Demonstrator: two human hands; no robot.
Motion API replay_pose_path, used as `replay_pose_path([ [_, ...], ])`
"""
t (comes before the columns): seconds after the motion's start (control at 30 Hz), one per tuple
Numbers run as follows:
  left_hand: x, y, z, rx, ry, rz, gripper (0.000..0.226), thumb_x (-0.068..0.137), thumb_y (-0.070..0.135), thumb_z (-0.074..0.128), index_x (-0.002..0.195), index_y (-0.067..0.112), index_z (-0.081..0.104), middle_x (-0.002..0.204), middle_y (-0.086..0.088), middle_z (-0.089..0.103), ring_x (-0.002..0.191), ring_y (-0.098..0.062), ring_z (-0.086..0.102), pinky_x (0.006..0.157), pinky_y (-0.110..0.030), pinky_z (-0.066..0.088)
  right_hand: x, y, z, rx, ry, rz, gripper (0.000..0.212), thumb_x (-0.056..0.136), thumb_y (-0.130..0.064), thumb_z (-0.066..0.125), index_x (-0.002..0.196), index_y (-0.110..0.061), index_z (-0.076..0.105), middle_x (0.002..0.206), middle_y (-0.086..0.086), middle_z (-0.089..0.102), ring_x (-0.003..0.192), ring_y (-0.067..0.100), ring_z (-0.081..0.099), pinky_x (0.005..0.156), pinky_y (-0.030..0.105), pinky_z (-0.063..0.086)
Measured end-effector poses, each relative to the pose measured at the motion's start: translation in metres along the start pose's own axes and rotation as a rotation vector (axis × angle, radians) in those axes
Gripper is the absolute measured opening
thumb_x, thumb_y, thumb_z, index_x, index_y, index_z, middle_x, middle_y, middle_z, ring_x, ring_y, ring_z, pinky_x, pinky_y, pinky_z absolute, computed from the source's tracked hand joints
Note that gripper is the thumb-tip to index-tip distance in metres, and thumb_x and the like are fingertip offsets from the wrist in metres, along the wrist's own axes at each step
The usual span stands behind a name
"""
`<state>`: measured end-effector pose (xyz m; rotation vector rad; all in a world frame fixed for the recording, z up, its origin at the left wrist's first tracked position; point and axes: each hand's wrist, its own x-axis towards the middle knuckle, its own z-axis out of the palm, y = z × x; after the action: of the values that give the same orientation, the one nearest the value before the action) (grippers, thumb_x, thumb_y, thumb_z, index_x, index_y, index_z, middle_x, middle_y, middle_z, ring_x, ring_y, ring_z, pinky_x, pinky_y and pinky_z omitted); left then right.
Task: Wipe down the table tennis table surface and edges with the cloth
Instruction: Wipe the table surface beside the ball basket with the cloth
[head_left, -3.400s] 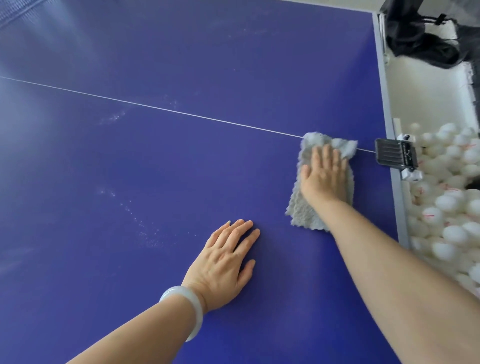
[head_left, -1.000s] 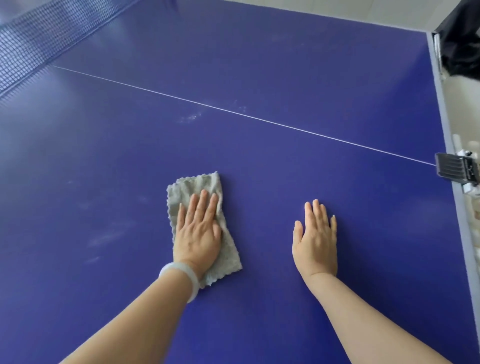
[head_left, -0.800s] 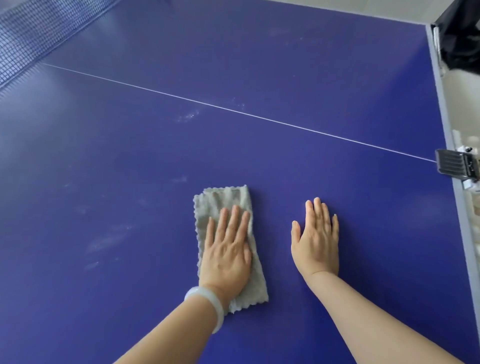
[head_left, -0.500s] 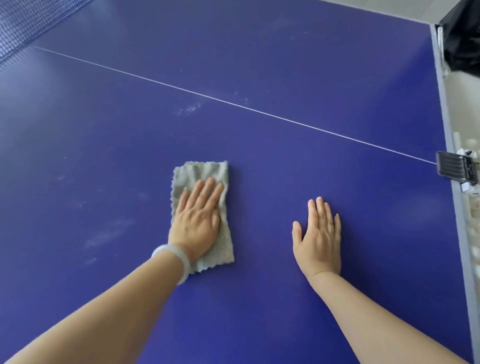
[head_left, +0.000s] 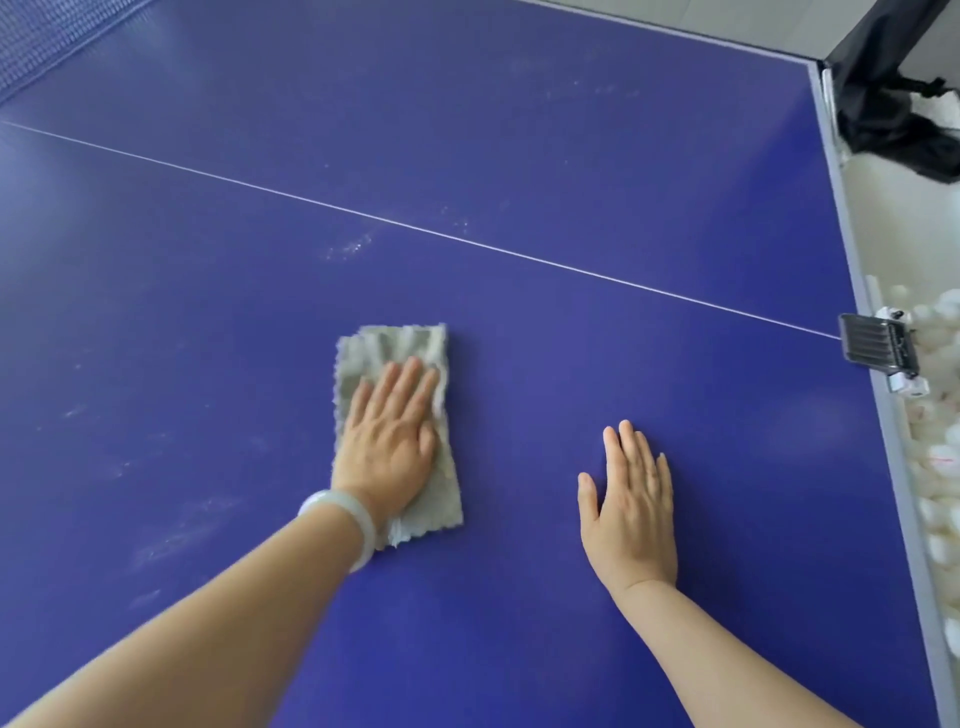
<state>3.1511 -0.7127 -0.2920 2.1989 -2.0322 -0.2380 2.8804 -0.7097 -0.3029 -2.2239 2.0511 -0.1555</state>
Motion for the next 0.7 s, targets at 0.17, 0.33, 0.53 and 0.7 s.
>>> replay_pose_path([
  [0.17, -0.013, 0.051, 0.017, -0.047, 0.032, -0.083, 0.063, 0.098, 0.030, 0.019, 0.158, 0.023, 0.000, 0.165, 0.002, -0.007, 0.151, -0.020, -0.014, 0.123, -0.046, -0.003, -0.001, 0.002, 0.000, -0.036, -0.024, 0.015, 0.065, 0.098, -0.045, 0.022, 0.155, -0.013, 0.029, 0.162, 0.006, 0.024, 0.151, 0.021, 0.022, 0.123, 0.044, 0.018],
  [0.33, -0.034, 0.104, 0.027, -0.036, -0.117, 0.540, 0.060, 0.099, 0.034, 0.028, 0.158, 0.024, 0.017, 0.165, 0.006, 0.009, 0.152, -0.017, -0.002, 0.122, -0.044, 0.000, 0.002, -0.002, -0.004, -0.013, -0.023, 0.026, 0.063, 0.098, -0.038, 0.020, 0.151, -0.008, 0.037, 0.160, 0.008, 0.029, 0.149, 0.021, 0.025, 0.122, 0.046, 0.021],
  [0.53, 0.027, 0.025, 0.004, -0.012, -0.019, 0.045, 0.060, 0.100, 0.029, 0.029, 0.158, 0.028, 0.012, 0.165, 0.008, 0.004, 0.152, -0.015, -0.002, 0.123, -0.041, -0.002, 0.000, -0.002, -0.007, -0.036, -0.076, 0.026, 0.056, 0.105, -0.035, 0.027, 0.157, -0.016, 0.023, 0.164, 0.002, 0.017, 0.152, 0.017, 0.013, 0.125, 0.040, 0.011],
  [0.7, 0.026, 0.027, 0.009, -0.037, -0.039, 0.034, 0.062, 0.097, 0.035, 0.016, 0.158, 0.029, 0.004, 0.165, 0.009, -0.003, 0.151, -0.012, -0.011, 0.123, -0.043, -0.001, 0.002, -0.004, -0.016, -0.002, -0.022, 0.026, 0.050, 0.096, -0.027, 0.058, 0.141, -0.006, 0.051, 0.142, 0.015, 0.052, 0.133, 0.033, 0.050, 0.113, 0.049, 0.038],
])
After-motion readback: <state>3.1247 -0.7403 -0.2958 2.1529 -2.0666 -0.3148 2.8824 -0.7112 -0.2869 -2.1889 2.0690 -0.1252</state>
